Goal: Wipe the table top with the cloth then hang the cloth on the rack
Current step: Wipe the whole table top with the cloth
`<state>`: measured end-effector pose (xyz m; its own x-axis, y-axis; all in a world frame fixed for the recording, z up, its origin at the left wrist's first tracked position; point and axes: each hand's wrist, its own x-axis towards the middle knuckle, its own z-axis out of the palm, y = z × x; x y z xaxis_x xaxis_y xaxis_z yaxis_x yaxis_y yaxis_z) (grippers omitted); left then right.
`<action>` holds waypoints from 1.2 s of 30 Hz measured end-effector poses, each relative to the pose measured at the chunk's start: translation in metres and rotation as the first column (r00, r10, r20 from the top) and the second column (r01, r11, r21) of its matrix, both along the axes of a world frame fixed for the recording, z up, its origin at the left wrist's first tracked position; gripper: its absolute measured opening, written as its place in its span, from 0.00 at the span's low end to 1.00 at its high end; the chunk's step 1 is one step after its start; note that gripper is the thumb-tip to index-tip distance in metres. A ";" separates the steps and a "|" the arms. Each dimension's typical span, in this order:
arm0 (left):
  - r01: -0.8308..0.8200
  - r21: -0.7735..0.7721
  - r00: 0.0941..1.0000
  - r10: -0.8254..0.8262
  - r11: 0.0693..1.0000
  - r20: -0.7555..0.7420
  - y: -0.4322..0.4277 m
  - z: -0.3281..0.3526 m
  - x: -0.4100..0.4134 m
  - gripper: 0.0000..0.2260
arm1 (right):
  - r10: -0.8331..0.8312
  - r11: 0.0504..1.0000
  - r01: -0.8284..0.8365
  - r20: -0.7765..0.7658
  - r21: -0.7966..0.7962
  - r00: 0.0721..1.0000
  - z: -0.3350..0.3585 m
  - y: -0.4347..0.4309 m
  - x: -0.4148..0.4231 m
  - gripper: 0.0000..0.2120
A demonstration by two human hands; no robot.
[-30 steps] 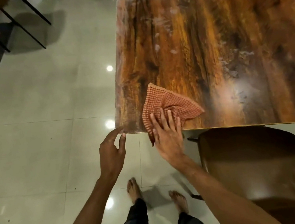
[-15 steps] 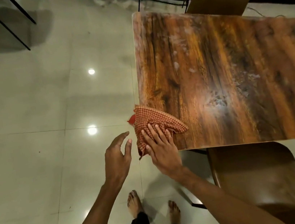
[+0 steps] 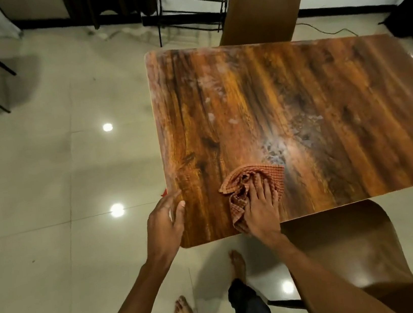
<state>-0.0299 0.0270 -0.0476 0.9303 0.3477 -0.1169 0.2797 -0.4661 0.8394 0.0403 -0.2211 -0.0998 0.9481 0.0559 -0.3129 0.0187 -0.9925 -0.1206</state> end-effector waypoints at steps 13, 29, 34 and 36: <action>0.149 0.176 0.988 -0.137 0.973 -0.074 -0.110 0.008 0.170 0.16 | -0.088 0.987 0.077 0.071 0.141 0.994 -0.002 -0.089 0.162 0.32; 0.242 0.187 0.969 -0.228 0.952 -0.095 -0.168 -0.012 0.288 0.21 | 0.158 0.985 -0.164 0.106 0.053 0.982 -0.024 -0.125 0.218 0.33; 0.188 0.181 0.981 -0.174 0.965 -0.092 -0.140 -0.010 0.293 0.17 | 0.083 0.995 -0.088 0.098 0.043 0.992 -0.023 -0.134 0.266 0.31; 0.143 0.195 0.988 -0.127 0.970 -0.091 -0.124 -0.007 0.292 0.17 | 0.030 0.999 -0.031 0.069 0.012 0.997 -0.017 -0.109 0.294 0.32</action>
